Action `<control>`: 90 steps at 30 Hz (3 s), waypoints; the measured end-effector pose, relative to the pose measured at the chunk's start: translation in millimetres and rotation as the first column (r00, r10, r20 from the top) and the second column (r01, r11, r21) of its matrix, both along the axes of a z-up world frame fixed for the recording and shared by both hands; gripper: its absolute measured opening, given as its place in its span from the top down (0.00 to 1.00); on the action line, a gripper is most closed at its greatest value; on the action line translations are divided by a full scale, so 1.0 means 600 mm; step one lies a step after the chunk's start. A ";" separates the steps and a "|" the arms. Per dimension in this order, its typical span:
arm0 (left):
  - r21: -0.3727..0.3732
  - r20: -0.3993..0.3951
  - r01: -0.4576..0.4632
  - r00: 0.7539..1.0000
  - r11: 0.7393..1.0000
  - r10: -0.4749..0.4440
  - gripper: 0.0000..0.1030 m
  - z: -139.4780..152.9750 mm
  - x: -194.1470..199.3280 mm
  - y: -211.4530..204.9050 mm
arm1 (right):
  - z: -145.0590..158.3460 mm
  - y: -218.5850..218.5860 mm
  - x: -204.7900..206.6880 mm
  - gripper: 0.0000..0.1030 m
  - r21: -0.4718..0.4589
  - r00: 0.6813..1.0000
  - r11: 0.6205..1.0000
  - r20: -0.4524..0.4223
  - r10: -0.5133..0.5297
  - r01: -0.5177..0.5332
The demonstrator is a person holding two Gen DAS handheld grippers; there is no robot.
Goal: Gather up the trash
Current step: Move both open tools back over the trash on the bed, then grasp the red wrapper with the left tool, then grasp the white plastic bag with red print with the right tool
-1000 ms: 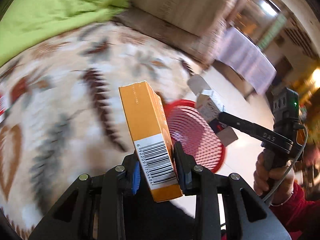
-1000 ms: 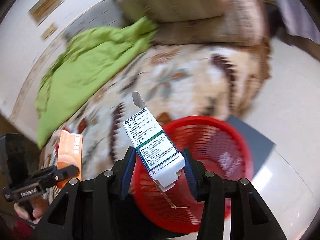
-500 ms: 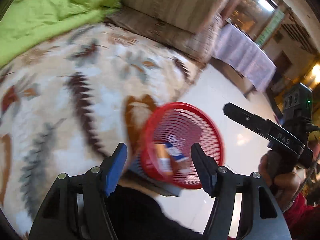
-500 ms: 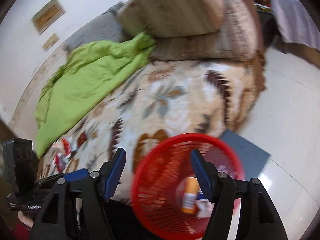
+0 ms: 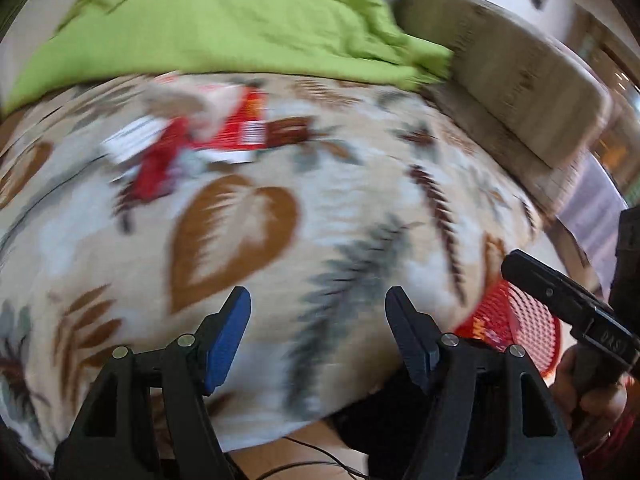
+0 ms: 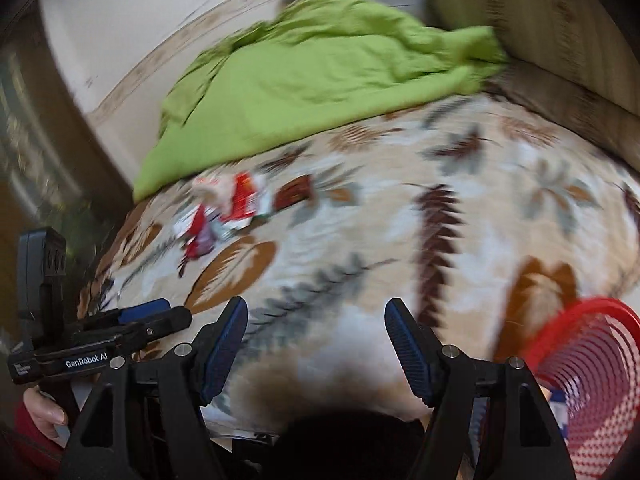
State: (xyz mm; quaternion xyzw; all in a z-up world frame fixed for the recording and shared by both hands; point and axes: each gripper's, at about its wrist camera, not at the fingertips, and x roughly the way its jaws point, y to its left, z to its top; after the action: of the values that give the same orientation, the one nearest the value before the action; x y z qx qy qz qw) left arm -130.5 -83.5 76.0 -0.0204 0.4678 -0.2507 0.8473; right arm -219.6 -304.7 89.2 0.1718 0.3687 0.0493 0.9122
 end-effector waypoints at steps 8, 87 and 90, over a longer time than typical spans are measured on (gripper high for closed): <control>0.003 0.006 -0.151 0.989 0.989 0.151 0.33 -0.011 0.052 0.089 | -0.036 0.101 0.078 0.27 -0.107 0.994 0.988 -0.029 0.105 -0.108; 0.124 0.273 -0.344 0.914 0.931 0.301 0.68 -0.067 0.108 0.119 | 0.001 0.225 0.169 0.63 -0.335 0.971 0.931 0.136 0.198 -0.143; 0.153 0.301 -0.333 0.912 0.931 0.277 0.68 -0.065 0.090 0.104 | 0.000 0.204 0.147 0.63 -0.290 0.978 0.952 0.147 0.149 -0.101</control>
State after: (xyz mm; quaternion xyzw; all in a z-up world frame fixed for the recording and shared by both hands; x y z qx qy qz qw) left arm -76.8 -21.1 37.2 0.0270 0.3597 -0.0667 0.9303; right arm -131.7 -182.3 89.3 0.0123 0.3044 0.0685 0.9500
